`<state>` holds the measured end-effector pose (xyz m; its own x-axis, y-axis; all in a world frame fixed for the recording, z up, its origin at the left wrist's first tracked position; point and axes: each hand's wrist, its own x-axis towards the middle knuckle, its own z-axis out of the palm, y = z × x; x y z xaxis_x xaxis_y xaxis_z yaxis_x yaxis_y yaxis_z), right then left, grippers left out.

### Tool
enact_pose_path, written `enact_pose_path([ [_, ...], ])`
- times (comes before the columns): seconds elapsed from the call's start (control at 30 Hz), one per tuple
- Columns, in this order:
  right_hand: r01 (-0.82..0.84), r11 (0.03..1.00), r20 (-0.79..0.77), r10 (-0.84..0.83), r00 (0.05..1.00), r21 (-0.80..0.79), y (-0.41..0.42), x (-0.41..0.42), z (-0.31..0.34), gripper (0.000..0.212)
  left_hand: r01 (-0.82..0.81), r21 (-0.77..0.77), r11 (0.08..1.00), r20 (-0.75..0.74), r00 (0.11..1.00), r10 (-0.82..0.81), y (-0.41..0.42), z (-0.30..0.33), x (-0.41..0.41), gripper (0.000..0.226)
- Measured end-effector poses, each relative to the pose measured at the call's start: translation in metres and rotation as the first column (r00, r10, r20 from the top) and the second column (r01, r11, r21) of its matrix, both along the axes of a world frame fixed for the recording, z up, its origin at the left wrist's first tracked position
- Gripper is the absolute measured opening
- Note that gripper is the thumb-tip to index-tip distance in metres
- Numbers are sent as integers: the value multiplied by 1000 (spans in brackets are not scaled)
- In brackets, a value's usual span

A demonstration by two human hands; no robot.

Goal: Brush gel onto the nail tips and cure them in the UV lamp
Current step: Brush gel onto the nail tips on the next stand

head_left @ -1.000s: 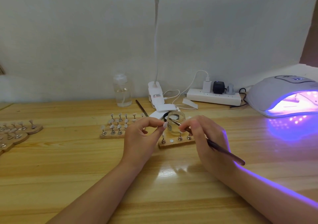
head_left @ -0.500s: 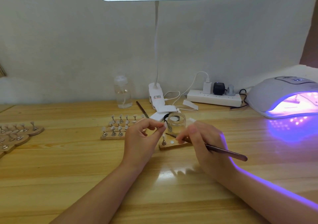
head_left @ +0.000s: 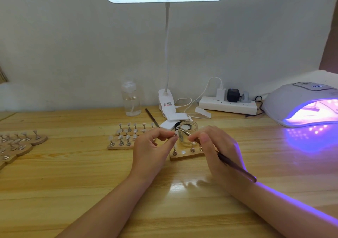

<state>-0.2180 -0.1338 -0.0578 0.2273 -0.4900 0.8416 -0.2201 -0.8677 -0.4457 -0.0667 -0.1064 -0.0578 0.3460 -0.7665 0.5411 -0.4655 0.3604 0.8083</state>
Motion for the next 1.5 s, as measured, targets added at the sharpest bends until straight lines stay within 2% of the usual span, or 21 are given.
enact_pose_path([
  [0.1,-26,997,-32,28,999,71,0,0,0,36,4,0,1000,1,1000,-4,0,0,0,25],
  [0.23,-57,998,5,57,998,15,1,0,-1,49,4,10,1000,-2,1000,-4,0,0,0,26],
  [0.37,-44,993,-3,45,999,110,1,-1,1,32,14,17,1000,2,1000,-14,-1,0,0,25],
  [0.43,-128,975,20,126,992,184,1,-1,0,34,8,15,1000,6,1000,-8,-2,0,1,24],
  [0.5,-161,972,60,153,986,172,2,-2,-1,36,-1,10,1000,5,1000,1,-2,-1,0,24],
  [0.63,-47,988,3,47,999,145,2,-1,1,34,6,2,1000,-1,1000,-6,-3,-2,1,22],
  [0.77,-121,973,44,114,992,199,3,-2,1,36,12,-15,1000,5,1000,-12,-3,-2,2,24],
  [0.9,-17,991,-10,18,1000,135,2,0,2,35,8,-12,1000,7,1000,-8,-3,-3,2,22],
  [1.03,-92,979,28,89,996,182,3,-1,1,40,4,-5,1000,7,1000,-4,-2,-2,2,23],
  [1.13,-27,991,16,25,1000,130,3,-1,2,40,-1,5,1000,-8,1000,1,-3,-2,1,23],
  [1.23,-4,987,-3,5,1000,161,2,0,3,37,1,10,1000,-17,1000,0,-3,-2,1,24],
  [1.37,-91,978,105,72,992,187,5,-2,5,37,1,15,1000,-22,1000,-1,-2,-1,0,23],
  [1.5,-7,981,24,3,1000,193,4,1,4,36,5,16,1000,-22,1000,-4,-2,-1,0,23],
])
